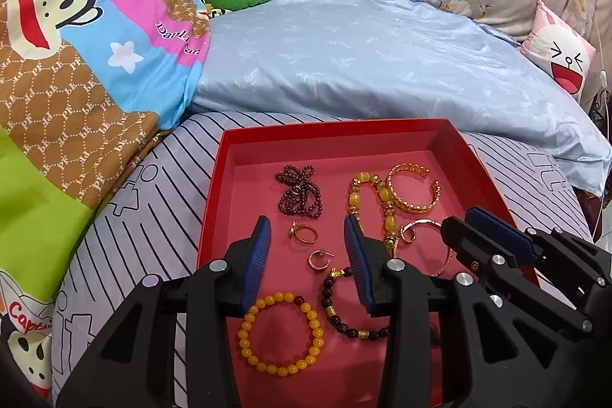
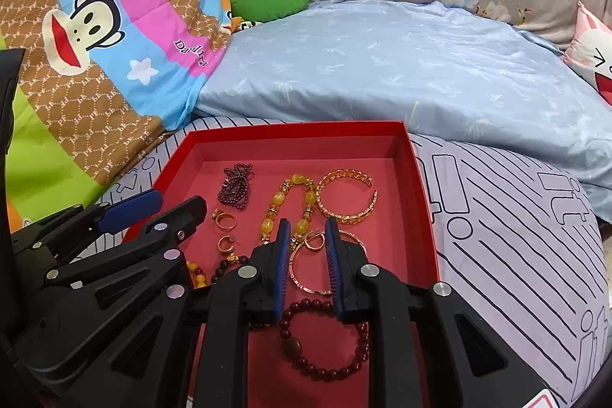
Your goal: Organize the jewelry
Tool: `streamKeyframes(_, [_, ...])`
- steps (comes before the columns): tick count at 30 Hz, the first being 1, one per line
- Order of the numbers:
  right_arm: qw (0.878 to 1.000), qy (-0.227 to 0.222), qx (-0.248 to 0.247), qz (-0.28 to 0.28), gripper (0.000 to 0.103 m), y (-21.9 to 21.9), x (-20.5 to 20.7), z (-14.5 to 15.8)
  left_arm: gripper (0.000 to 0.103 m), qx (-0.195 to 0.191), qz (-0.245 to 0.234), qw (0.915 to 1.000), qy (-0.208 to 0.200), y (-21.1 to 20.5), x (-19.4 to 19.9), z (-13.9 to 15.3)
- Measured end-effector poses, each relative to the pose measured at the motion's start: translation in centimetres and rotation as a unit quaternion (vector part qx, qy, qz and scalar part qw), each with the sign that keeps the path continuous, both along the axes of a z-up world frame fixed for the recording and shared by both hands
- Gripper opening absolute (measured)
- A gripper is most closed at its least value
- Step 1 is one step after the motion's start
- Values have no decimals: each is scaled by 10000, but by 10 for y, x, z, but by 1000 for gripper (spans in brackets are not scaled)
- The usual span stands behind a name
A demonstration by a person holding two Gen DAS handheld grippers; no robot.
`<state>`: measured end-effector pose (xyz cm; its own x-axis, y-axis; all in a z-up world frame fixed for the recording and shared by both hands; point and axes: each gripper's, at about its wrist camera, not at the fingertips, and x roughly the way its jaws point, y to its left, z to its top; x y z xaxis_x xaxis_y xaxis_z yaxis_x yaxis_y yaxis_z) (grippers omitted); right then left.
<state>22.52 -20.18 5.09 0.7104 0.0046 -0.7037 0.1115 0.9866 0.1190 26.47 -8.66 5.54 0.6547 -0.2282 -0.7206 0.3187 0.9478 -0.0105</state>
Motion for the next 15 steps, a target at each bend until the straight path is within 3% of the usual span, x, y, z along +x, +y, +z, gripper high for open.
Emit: streamKeyframes(15, [9999,-83,-78,-96,20,16,-75,19,38,-36,-96,9999,-108,12,-68,19])
